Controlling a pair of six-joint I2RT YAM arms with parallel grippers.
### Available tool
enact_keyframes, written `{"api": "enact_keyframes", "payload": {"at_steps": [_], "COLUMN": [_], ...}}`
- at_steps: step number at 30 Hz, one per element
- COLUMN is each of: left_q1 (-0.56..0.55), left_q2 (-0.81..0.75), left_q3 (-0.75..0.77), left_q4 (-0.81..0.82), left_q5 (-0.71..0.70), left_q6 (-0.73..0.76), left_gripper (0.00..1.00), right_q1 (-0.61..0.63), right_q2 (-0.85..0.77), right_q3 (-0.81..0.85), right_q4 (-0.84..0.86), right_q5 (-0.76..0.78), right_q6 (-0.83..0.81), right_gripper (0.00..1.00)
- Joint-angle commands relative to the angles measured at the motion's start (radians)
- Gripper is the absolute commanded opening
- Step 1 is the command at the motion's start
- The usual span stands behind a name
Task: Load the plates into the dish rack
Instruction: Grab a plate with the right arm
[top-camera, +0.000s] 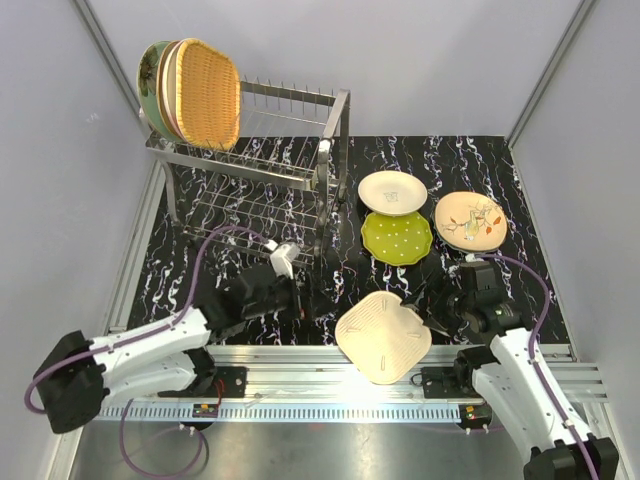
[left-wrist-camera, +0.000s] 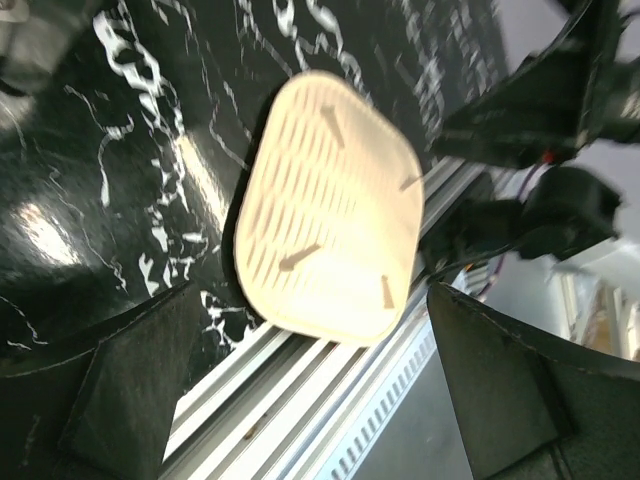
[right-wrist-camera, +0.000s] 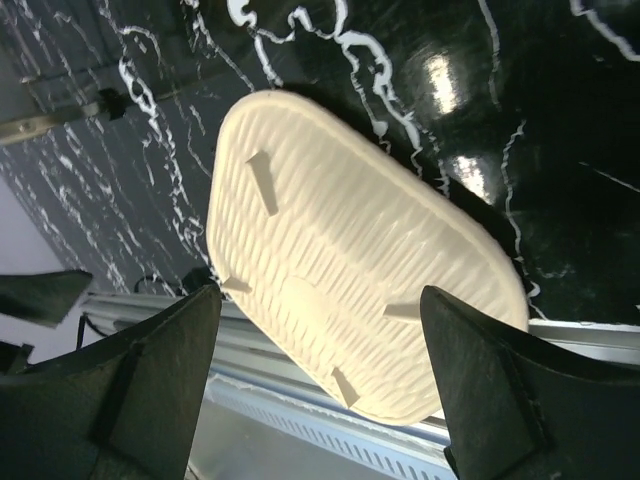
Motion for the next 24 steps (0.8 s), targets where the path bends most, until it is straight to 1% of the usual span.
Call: {"api": "enact_keyframes", "payload": {"at_steps": [1,5,7,9,13,18,20,24], "left_q1": [-0.07,-0.144,-0.178,-0.198,-0.221,-0.257,-0.273,-0.313], "left_q2": [0.072,0.149,0.192,0.244,0.347,0.437,0.462,0.507], "left_q3": [0.079,0.134,0.148,0.166,0.211,0.277,0.298,0.346], "left_q4": [0.02,0.014,0.032,0.054,0.068,0.068,0.066,-0.012], "left_q5": [-0.119,-0.168,-0.182,-0.222,-0.24,-0.279,-0.28,-0.34], "left_q6": [0.069,0.122,0.142,0.171,0.208,0.279,0.312,0.351], "left_gripper": [0.99,0.98,0.98,0.98,0.97,0.89,0.87,0.82], "right_q1": [0.026,0.031,0.034,0.04,0.062,0.12,0.135,0.166], "right_q2": [-0.008,-0.025,-0.005,0.024,0.049,0.099,0.118,0.168], "right_q3": [0.014,0.017,0.015,0.017,0.021,0.018,0.02,0.014], "right_q4": [-0.004,-0.034,-0.034,-0.039,-0.056,-0.054,-0.042,0.005], "right_q5": [0.134,0.174,0.187,0.193,0.211,0.22,0.228,0.21], "right_q6": [0.057,0.08,0.084,0.084,0.096,0.105,0.11,0.114], "right_gripper": [0.88,0.89,0.9,0.9,0.91,0.86,0.87,0.86]}}
